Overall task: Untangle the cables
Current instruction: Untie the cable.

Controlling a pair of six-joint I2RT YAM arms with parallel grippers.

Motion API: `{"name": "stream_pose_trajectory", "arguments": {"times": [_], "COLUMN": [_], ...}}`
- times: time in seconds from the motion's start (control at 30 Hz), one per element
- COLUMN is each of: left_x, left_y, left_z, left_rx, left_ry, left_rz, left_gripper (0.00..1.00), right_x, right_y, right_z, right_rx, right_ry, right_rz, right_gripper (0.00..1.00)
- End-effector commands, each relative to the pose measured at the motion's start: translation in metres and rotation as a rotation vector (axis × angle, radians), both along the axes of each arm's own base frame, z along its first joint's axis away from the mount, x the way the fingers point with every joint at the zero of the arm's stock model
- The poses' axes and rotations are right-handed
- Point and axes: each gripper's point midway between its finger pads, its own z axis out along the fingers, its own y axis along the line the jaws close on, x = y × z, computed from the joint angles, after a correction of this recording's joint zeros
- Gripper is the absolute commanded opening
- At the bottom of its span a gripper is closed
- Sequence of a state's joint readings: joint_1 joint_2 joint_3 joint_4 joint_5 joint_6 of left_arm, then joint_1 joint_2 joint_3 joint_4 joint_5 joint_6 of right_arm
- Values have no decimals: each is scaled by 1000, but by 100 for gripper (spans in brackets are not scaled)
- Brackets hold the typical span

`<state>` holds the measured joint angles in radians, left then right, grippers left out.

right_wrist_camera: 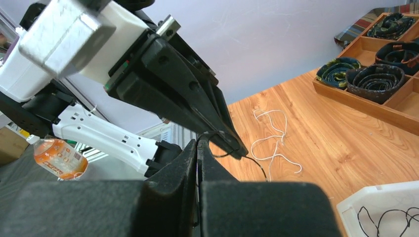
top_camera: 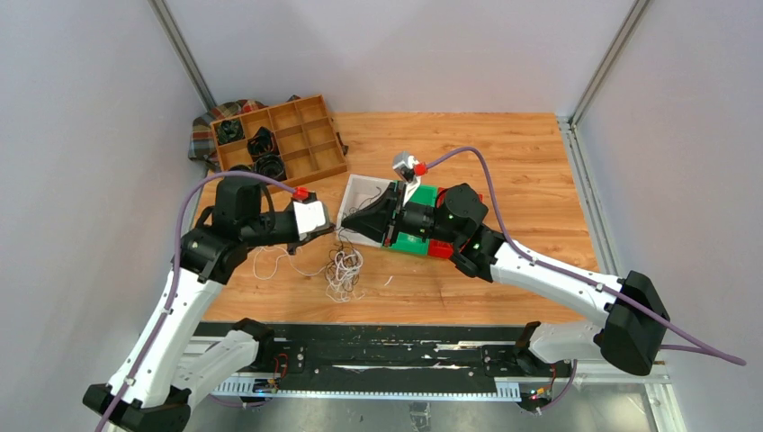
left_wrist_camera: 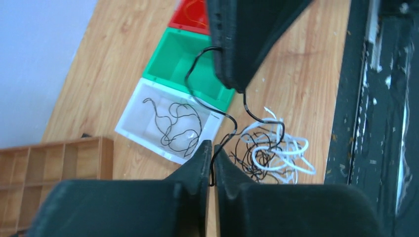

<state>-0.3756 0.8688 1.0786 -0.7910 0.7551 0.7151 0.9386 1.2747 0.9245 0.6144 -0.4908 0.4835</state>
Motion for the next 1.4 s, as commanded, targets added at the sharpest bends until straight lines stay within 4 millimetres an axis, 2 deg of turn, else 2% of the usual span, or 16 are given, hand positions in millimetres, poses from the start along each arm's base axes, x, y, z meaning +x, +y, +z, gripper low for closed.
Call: {"name": "stream_pose_trajectory", "arguments": {"times": [0.0,0.2,0.3,0.4,0.63,0.8,0.87,1.03,1.1,1.2,1.37], "left_x": [13,5,2,-1,-14,-17,-19,-25,-28,-33,-40], "left_y": [5,11,13,13,11,12,11,9,9,8,10], "left_z": [36,93,117,130,153,164,169,184,190,205,229], "left_rx": [-77,-215,-267,-290,-302,-298,-308,-337,-351,-374,-410], "left_ry": [-135,-187,-178,-160,-196,-228,-224,-220,-216,-223,-253], "left_rz": [107,186,221,227,170,158,153,137,129,118,113], "left_gripper": [3,1,1,1,1,1,1,1,1,1,1], "right_x": [-9,4,6,5,6,-4,-6,-1,-1,0,3], "right_y": [-1,-13,-18,-14,-6,8,16,29,35,47,56], "right_z": [18,2,0,1,8,17,15,10,8,-3,-42], "right_rx": [64,72,84,65,71,80,59,46,46,20,-41], "right_ry": [-30,-12,-34,-78,-91,-128,-146,-148,-145,-137,-100], "right_rz": [15,-100,-135,-157,-154,-109,-106,-112,-99,-67,-55], "right_gripper": [4,44,59,65,66,67,70,68,63,47,37]}}
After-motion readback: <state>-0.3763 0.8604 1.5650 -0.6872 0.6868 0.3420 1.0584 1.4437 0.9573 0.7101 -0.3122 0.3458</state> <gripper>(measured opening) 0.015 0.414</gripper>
